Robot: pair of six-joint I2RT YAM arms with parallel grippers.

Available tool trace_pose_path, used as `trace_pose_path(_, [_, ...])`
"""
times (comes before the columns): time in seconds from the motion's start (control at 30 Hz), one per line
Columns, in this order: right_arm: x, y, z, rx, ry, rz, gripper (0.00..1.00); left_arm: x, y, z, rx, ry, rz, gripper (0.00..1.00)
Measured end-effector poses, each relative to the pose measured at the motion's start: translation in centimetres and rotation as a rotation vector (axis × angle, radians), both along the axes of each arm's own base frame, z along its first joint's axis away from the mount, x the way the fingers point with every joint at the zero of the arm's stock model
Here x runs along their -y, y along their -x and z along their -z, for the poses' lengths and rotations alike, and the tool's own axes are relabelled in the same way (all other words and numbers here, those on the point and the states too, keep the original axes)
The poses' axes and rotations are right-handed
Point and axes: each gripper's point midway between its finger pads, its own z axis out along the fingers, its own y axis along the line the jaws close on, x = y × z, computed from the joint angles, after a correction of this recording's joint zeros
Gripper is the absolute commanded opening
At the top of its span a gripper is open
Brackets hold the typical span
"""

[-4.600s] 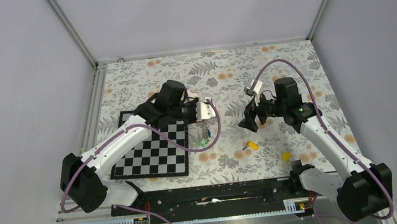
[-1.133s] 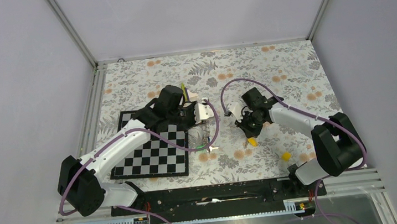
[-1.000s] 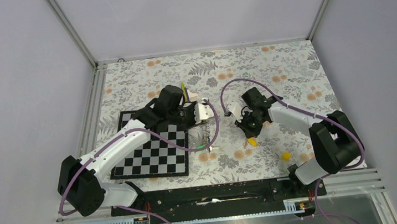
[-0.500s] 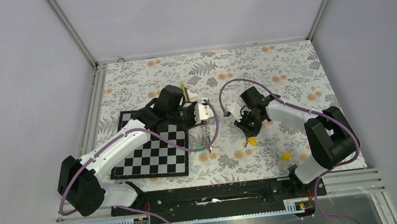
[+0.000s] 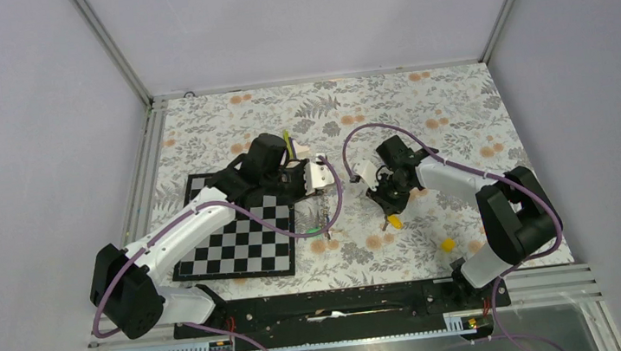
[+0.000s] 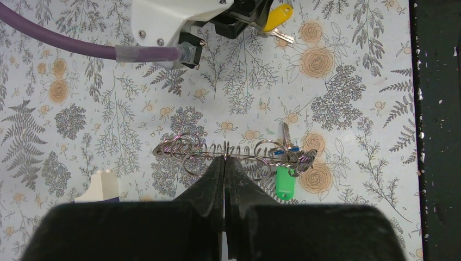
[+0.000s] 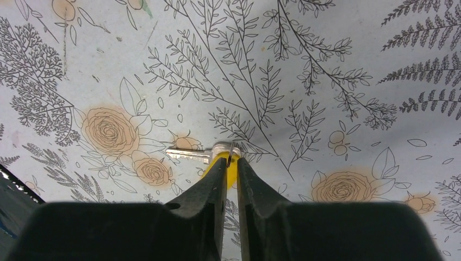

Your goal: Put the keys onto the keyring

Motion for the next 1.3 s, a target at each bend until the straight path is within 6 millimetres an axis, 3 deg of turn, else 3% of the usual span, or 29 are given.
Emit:
trace_pose_path(0.9, [0.05, -0.3, 0.6, -0.001, 0.011, 0.002, 0.19, 0.02, 0.05, 0.0, -0.002, 0.001, 0.002, 0.0])
trace_pose_path(1.3, [0.01, -0.24, 0.67, -0.005, 0.009, 0.0, 0.03, 0.02, 0.05, -0.01, -0.002, 0.001, 0.002, 0.0])
